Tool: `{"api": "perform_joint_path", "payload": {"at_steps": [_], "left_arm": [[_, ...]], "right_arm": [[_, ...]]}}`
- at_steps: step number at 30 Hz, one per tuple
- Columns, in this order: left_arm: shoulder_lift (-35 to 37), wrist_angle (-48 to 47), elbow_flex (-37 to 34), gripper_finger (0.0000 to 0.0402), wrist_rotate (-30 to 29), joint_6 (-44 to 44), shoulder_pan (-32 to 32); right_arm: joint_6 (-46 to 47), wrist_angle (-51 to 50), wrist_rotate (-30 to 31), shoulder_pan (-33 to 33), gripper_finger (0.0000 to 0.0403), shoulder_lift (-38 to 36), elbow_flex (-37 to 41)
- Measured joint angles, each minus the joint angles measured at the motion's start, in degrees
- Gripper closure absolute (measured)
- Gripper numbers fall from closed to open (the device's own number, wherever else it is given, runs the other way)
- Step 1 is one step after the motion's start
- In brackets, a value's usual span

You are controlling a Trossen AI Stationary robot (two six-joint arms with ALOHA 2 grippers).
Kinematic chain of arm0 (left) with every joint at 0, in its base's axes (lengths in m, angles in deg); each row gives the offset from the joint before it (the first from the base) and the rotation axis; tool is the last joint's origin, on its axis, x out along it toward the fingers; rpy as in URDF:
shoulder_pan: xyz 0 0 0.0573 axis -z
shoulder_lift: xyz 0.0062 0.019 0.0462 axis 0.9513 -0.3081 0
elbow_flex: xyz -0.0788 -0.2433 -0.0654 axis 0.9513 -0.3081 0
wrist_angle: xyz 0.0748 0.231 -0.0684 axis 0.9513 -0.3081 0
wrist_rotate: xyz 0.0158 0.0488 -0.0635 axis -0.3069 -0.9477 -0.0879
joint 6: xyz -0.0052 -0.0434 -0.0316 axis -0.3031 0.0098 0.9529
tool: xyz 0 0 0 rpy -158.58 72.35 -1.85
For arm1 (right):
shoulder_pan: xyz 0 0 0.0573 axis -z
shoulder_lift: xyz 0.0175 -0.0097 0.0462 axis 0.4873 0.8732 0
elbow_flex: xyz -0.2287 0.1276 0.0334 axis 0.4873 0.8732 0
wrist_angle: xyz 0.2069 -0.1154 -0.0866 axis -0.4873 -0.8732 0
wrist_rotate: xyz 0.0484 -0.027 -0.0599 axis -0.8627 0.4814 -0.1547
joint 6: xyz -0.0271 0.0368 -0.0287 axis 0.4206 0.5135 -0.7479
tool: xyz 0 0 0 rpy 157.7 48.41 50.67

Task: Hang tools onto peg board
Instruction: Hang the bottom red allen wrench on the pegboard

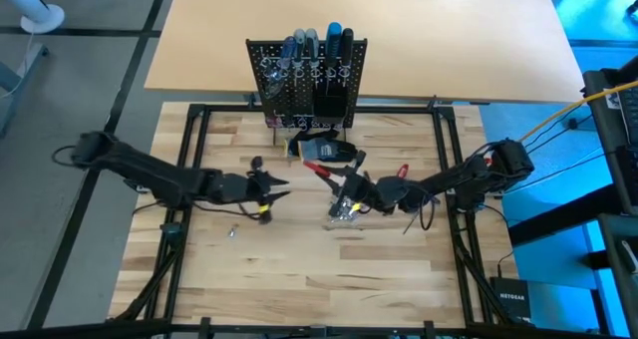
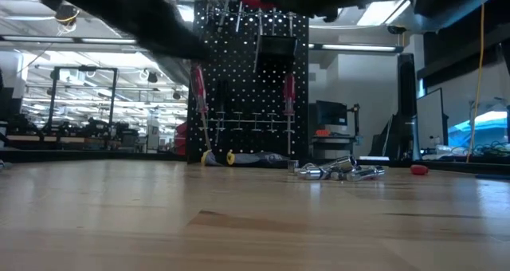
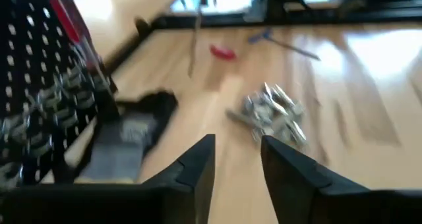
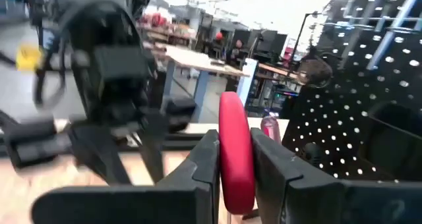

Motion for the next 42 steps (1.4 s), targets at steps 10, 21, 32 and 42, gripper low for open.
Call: {"api": "perform_joint_path", "payload": {"at_steps": [10,21,32,42], "left_arm": [[8.75,-18.61,-2.34,0.0294,-5.09,16.42,6.13],[8.46,-6.32,-11.83,0.0306,-10.81,20.17,9.99],[8.46,-4.61,-11.87,0.0306,-10.81,17.97,9.92],[8.46,-4.95,-11.87,0.0306,-10.81,17.07,9.92]], "right_arm": [[-1.34,-4.59,1.52,6.29,0.0343,8.89,-9.78],[-3.68,1.80,6.76,10.64,0.0343,19.54,-17.02],[-5.63,3.07,4.23,14.75,0.0343,21.29,-19.74],[-4.32,2.53,2.16,17.09,0.0343,21.81,-20.55]]}}
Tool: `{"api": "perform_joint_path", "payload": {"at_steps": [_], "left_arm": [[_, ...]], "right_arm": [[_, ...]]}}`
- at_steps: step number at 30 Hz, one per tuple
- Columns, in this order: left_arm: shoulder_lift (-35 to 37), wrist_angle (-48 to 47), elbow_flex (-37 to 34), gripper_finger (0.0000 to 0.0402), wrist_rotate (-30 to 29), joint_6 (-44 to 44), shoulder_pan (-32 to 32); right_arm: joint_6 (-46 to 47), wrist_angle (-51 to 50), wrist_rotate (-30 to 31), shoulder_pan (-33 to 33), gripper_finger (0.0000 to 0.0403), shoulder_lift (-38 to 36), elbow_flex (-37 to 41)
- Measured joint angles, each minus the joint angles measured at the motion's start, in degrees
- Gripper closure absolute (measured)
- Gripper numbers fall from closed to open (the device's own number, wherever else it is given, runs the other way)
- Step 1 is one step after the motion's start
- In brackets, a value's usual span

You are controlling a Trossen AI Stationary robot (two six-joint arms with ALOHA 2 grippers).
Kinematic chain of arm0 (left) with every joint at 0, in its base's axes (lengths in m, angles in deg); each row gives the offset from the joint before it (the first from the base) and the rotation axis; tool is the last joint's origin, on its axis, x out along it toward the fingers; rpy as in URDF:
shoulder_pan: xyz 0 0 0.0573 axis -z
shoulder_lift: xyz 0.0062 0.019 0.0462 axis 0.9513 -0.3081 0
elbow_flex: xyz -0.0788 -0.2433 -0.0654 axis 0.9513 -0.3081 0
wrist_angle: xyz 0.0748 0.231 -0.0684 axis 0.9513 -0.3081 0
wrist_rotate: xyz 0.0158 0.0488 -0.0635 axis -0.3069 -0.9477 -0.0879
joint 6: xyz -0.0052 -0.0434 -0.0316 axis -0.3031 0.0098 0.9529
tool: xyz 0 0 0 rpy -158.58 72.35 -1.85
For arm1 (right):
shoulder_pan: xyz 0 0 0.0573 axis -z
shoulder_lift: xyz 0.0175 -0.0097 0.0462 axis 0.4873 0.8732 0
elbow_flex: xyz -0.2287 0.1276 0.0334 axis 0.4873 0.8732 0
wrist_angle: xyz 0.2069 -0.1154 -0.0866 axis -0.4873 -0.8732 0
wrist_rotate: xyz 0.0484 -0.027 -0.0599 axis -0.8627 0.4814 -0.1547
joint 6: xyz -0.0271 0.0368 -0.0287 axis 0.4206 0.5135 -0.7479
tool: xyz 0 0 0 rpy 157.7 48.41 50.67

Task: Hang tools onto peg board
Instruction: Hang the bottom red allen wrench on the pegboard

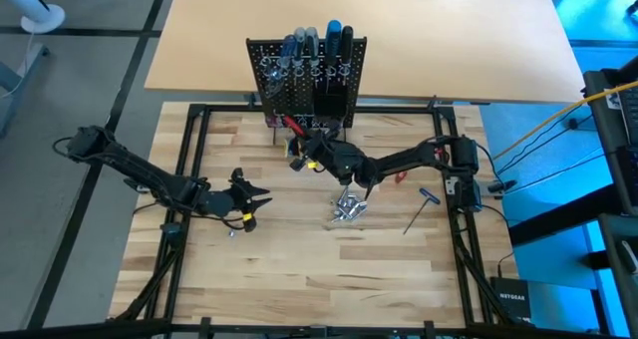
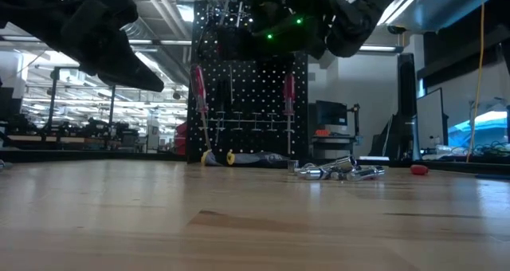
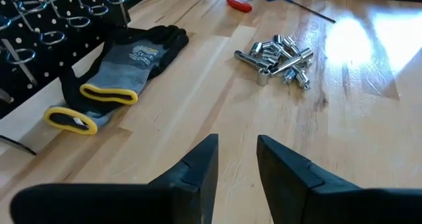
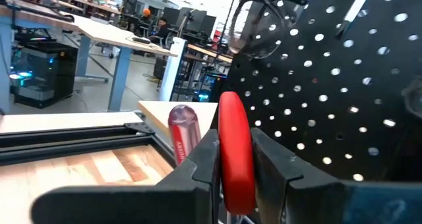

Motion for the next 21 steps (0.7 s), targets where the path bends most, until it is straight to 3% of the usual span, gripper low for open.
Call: {"api": "perform_joint_path", "payload": {"at_steps": [15,21], "left_arm": [[0.02,0.02,0.00,0.0306,0.00,-0.63,0.00],[0.02,0.96,0.00,0.0306,0.00,0.17,-0.02]], "right_arm": [[0.26,-0.06,-0.22,0.07,0.0343,3.44,-0.02],[-1.85,-0.09,1.60,-3.49,0.0343,2.21,-0.05]]}}
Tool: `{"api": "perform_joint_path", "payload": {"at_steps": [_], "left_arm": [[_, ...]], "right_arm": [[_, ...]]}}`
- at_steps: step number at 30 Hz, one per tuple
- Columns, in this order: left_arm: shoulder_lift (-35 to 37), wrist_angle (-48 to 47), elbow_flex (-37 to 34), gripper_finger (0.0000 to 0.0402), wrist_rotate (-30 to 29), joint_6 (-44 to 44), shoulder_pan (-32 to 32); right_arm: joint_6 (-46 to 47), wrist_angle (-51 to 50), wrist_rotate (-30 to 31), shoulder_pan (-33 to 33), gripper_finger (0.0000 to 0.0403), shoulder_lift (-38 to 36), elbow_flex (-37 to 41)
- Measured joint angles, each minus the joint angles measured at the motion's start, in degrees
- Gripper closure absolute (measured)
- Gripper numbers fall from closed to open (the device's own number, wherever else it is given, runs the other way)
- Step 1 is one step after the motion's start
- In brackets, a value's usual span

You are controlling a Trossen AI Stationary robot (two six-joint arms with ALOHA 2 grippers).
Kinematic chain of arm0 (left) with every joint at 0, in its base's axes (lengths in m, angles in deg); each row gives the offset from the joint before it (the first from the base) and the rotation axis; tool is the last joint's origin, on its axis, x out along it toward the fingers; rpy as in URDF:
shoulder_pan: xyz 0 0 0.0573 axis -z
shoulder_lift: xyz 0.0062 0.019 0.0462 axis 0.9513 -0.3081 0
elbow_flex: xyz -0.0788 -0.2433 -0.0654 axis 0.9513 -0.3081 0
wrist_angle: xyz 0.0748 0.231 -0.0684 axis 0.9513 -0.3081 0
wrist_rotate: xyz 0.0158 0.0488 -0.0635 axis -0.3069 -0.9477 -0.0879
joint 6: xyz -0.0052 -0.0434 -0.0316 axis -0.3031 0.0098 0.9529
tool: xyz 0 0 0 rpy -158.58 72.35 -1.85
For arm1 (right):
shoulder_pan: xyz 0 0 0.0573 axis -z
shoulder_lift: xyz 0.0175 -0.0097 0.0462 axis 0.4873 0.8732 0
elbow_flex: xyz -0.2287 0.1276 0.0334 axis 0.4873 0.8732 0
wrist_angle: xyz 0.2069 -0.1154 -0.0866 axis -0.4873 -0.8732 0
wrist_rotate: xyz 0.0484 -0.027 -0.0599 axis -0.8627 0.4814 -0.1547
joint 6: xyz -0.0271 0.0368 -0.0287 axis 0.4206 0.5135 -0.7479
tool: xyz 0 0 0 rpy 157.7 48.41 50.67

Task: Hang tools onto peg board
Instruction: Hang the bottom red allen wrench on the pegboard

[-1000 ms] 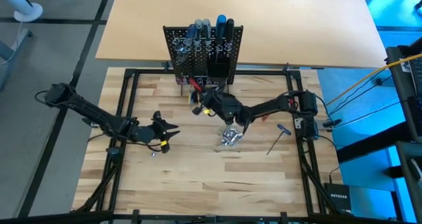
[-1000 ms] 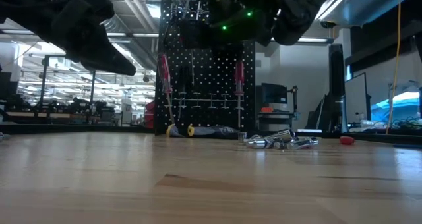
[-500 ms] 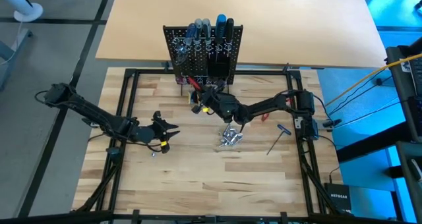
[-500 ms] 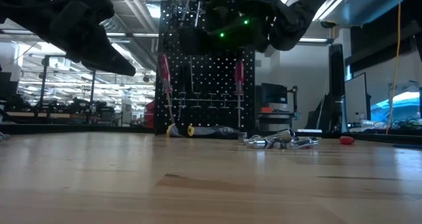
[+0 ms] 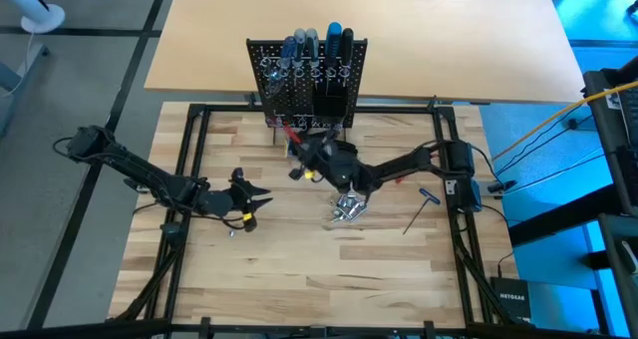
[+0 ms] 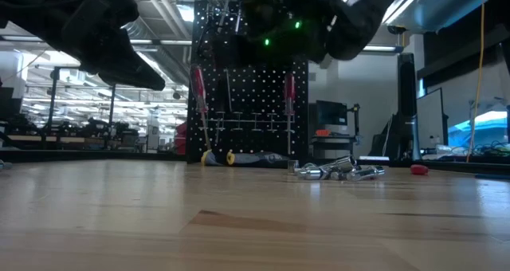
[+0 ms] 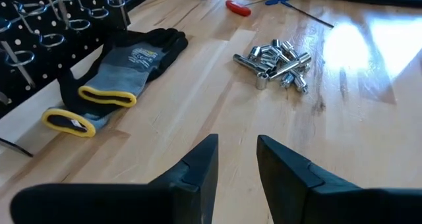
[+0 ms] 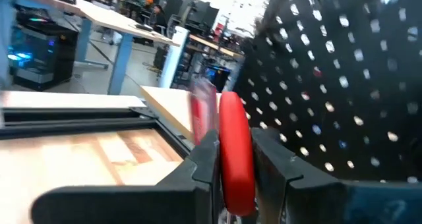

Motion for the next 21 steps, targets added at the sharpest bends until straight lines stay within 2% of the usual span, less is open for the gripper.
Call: {"api": "perform_joint_path", "payload": {"at_steps": [5,11,15,19,21], "left_arm": [[0.00,3.26,0.00,0.0300,1.77,0.40,-0.74],[0.02,8.02,0.01,0.0237,3.15,-2.74,-1.95],[0.52,9.16,2.94,0.0198,4.26,-8.64,-1.57],[1.07,9.27,7.54,0.0184,4.22,-14.49,-1.10],[0.79,9.33,9.68,0.0183,4.11,-16.22,-1.34]], "right_arm": [[-4.54,-2.35,2.54,-4.98,0.0343,-2.11,-0.04],[-4.98,-10.65,1.85,-9.72,0.0343,-7.15,0.06],[-0.12,-19.77,-2.98,-11.45,0.0343,-12.25,2.31],[6.41,-22.39,-14.74,-11.38,0.0343,-16.72,7.44],[8.08,-22.24,-17.94,-11.36,0.0343,-17.84,9.44]]}}
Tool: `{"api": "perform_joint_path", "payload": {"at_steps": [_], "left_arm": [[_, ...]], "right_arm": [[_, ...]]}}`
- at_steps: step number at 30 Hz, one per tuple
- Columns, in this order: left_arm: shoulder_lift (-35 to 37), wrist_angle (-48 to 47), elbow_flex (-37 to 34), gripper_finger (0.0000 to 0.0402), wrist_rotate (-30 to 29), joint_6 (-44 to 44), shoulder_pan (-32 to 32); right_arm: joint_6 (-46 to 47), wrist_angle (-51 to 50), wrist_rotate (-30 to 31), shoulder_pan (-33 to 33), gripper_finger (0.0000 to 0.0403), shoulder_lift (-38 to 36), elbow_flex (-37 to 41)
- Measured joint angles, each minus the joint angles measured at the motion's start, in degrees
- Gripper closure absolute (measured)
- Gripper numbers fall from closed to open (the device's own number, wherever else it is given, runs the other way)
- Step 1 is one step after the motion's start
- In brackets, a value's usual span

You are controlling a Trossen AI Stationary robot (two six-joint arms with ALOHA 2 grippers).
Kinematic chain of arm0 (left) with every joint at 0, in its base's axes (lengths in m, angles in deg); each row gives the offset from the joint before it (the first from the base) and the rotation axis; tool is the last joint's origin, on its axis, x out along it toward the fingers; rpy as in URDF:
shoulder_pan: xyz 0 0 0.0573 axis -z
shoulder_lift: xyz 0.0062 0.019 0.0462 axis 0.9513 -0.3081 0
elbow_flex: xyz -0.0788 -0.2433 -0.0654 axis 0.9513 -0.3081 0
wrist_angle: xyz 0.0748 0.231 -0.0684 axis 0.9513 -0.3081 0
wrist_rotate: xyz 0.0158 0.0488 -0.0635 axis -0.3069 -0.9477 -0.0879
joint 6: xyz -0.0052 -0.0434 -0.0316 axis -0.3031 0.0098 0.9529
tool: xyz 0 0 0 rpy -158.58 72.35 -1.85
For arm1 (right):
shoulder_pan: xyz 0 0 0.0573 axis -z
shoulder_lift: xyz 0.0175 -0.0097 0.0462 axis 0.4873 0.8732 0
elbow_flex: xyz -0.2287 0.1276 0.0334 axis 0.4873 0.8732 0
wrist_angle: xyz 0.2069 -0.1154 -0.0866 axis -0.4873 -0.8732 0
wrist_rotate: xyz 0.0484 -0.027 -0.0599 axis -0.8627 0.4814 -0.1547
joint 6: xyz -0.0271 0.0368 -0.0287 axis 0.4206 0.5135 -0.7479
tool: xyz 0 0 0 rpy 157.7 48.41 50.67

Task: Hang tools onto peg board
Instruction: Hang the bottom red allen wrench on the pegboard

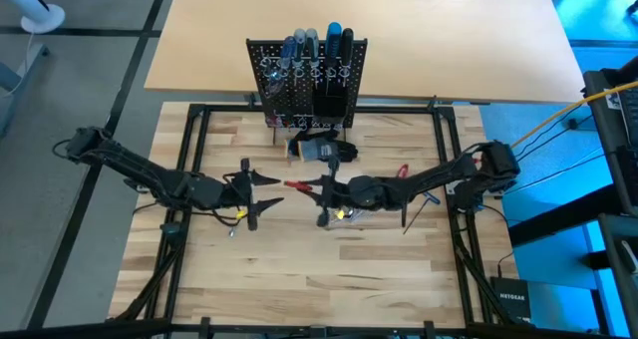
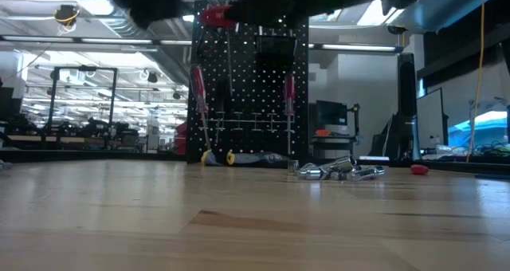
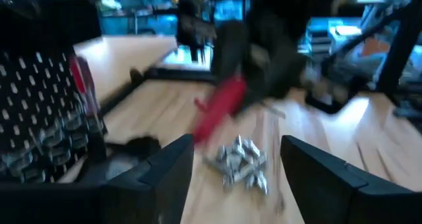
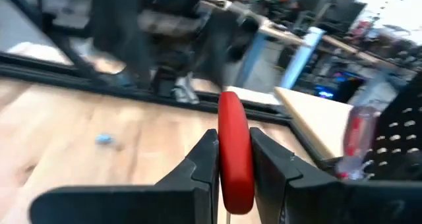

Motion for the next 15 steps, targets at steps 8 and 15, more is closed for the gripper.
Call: {"api": "perform_joint_path", "payload": {"at_steps": [8,15], "left_arm": [[-8.49,-3.01,6.89,0.0191,0.64,-2.68,-2.44],[-12.03,-10.02,12.06,0.0197,1.17,-2.52,-2.45]], "right_arm": [[-0.40,-0.44,-8.93,0.37,0.0343,-0.34,1.75],[-3.04,0.08,-9.57,0.38,0.0343,-0.95,1.60]]}}
